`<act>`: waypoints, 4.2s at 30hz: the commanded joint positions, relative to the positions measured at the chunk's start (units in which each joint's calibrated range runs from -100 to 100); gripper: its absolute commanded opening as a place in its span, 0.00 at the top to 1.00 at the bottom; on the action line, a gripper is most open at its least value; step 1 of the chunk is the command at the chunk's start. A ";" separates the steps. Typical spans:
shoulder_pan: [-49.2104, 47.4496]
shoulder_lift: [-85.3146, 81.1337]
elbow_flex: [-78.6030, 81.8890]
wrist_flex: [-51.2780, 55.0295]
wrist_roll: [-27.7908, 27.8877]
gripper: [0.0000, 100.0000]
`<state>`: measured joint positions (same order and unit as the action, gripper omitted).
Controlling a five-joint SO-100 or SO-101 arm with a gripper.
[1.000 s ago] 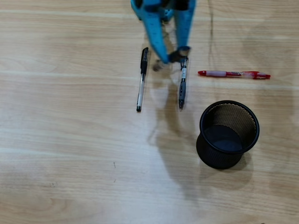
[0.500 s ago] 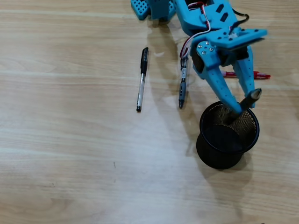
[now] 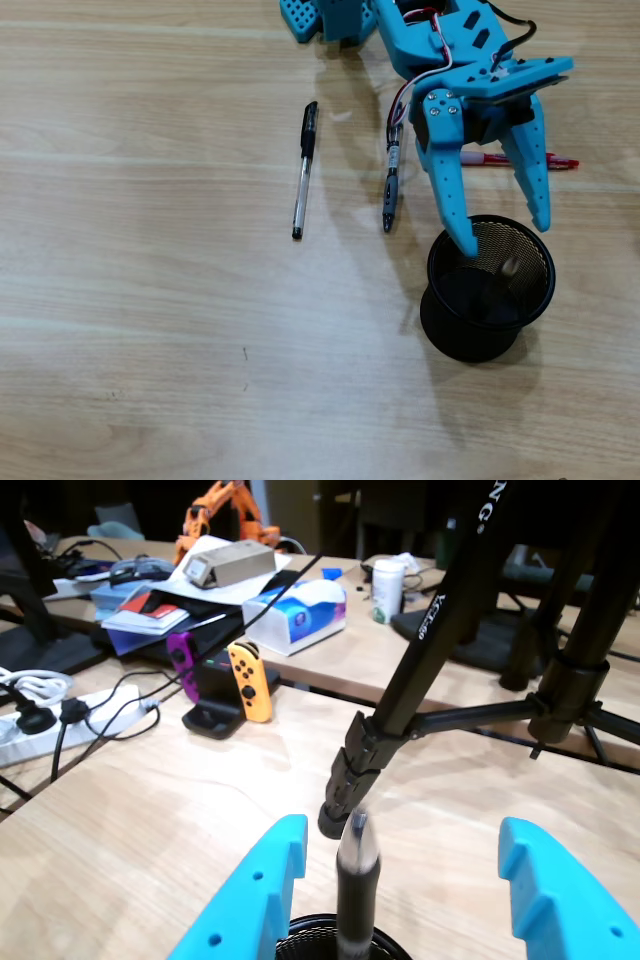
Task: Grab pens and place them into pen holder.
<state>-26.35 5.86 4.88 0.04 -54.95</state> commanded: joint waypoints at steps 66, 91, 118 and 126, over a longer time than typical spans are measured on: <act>26.48 -28.83 42.63 55.77 4.48 0.70; 23.56 -15.42 48.15 45.74 2.28 0.99; 28.86 -48.28 18.56 71.98 6.73 0.98; 25.48 -52.78 14.85 73.35 6.21 0.98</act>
<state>1.67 -43.93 22.98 73.50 -48.50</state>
